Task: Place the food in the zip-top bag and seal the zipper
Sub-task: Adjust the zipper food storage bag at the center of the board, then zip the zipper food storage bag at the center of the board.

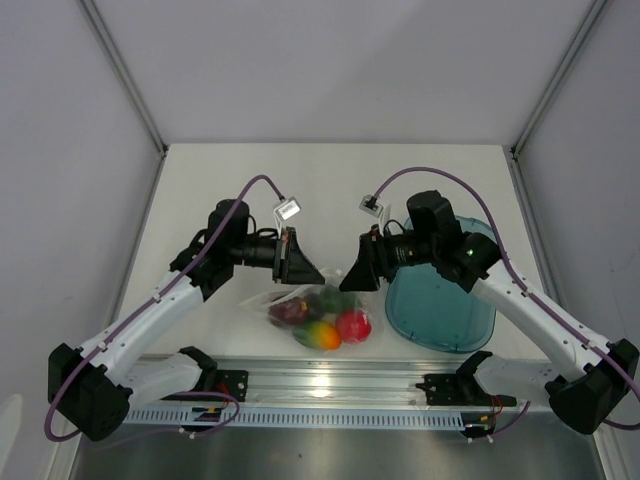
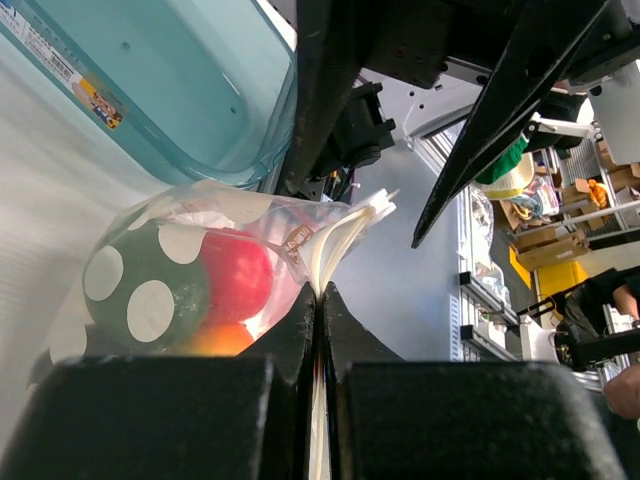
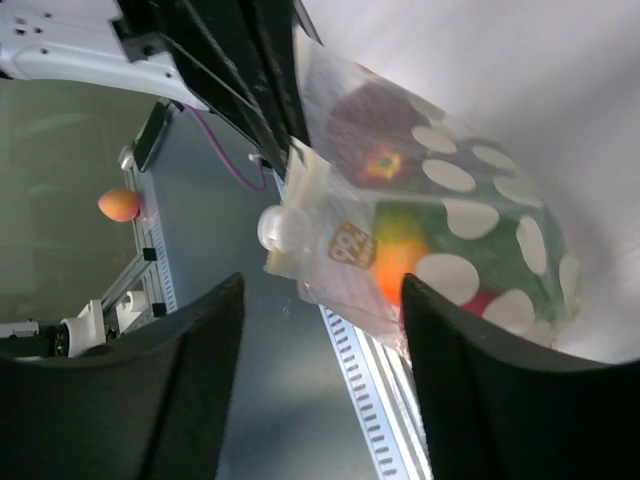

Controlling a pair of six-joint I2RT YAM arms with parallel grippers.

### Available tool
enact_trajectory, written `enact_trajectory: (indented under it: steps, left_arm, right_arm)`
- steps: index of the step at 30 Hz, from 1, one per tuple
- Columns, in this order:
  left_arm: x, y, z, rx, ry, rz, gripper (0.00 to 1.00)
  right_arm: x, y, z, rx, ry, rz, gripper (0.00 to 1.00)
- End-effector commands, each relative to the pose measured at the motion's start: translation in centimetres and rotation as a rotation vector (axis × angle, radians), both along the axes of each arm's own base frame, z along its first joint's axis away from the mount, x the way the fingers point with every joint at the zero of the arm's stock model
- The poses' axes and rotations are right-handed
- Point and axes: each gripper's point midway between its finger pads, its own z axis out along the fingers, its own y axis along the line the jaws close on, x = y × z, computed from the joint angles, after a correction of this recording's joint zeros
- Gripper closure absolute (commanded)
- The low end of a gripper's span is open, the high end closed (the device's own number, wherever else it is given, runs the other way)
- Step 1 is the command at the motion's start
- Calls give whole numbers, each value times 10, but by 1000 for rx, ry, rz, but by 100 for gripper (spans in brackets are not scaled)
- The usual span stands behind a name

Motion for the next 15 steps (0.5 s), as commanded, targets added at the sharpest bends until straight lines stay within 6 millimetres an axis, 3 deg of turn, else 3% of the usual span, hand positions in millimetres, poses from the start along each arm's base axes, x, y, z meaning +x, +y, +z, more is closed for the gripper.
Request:
enact_trajectory:
  steps: [1, 3, 13, 15]
  left_arm:
    - [-4, 0, 20, -59, -36, -1, 99]
    - [-7, 0, 21, -60, -35, -12, 99]
    - [-17, 0, 27, -87, -37, -82, 100]
    - [-19, -1, 25, -84, -26, -99, 99]
  right_arm:
    - [4, 11, 26, 109, -74, 47, 39]
    - [8, 12, 26, 107, -85, 38, 48]
    - [18, 16, 17, 84, -78, 46, 62]
    - [24, 17, 19, 80, -92, 35, 72]
